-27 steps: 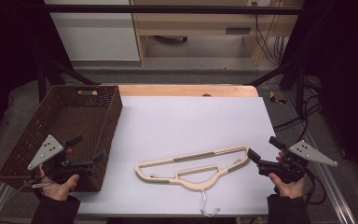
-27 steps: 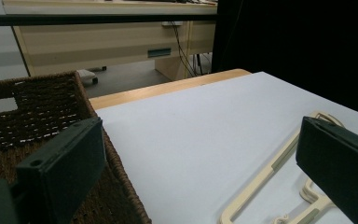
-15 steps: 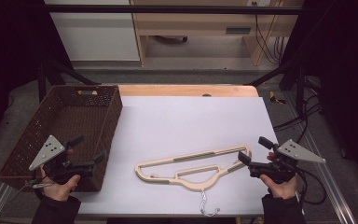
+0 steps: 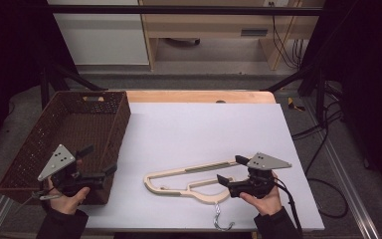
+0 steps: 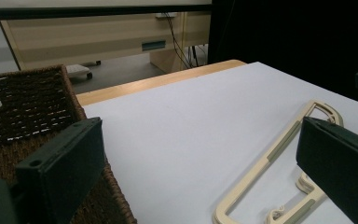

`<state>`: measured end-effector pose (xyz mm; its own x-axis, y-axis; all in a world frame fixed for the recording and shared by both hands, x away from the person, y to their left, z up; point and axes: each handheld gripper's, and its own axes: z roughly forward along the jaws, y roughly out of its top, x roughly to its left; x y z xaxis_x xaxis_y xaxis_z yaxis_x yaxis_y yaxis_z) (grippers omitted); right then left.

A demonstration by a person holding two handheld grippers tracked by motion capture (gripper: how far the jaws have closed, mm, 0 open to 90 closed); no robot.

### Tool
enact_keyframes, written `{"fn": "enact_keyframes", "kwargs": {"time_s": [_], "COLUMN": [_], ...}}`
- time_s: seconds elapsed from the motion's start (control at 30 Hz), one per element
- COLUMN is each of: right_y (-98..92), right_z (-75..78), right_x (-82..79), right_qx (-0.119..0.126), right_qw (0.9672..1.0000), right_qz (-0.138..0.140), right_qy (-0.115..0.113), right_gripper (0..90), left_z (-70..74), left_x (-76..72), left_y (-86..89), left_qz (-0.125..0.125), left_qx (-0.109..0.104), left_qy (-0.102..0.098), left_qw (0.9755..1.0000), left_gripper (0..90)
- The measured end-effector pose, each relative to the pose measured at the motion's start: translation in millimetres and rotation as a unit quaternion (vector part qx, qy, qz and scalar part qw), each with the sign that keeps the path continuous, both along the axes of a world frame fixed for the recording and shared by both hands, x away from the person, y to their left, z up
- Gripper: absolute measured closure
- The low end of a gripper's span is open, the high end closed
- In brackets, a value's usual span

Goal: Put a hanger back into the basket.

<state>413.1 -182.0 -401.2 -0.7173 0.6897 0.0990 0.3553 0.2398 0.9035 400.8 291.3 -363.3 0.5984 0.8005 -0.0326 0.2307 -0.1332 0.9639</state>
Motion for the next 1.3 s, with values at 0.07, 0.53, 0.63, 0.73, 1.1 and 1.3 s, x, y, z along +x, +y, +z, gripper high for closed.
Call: {"fn": "enact_keyframes", "kwargs": {"time_s": [0.07, 0.53, 0.63, 0.73, 1.1, 1.3], "right_y": [6.6, 45.8, 51.0, 54.9, 66.7, 71.6], "right_z": [-3.2, -38.1, -43.5, -48.2, -63.4, -69.1], "right_x": [2.1, 13.8, 13.1, 12.6, 8.5, 7.5], "right_qx": [-0.013, -0.091, -0.101, -0.103, -0.148, -0.168], "right_qw": [0.9998, 0.9896, 0.9860, 0.9831, 0.9727, 0.9682], "right_qz": [0.010, 0.075, 0.096, 0.111, 0.138, 0.147], "right_qy": [0.008, 0.081, 0.092, 0.102, 0.113, 0.113], "right_gripper": [11.5, 28.9, 33.7, 38.5, 53.6, 59.3], "left_z": [-0.3, -0.7, -1.1, -1.0, -1.4, -3.4], "left_x": [0.2, 0.0, -0.3, -0.4, -1.2, -1.0], "left_y": [-1.1, -6.5, -7.6, -8.0, -15.4, -21.9], "left_qz": [-0.001, -0.006, -0.007, -0.007, -0.015, -0.023], "left_qx": [0.002, 0.012, 0.014, 0.014, 0.020, 0.024], "left_qy": [0.001, 0.000, 0.001, 0.000, 0.003, 0.007], "left_qw": [1.0000, 0.9999, 0.9999, 0.9999, 0.9997, 0.9994], "left_gripper": [1.0, 1.0, 1.0, 1.0, 1.1, 1.1]}}
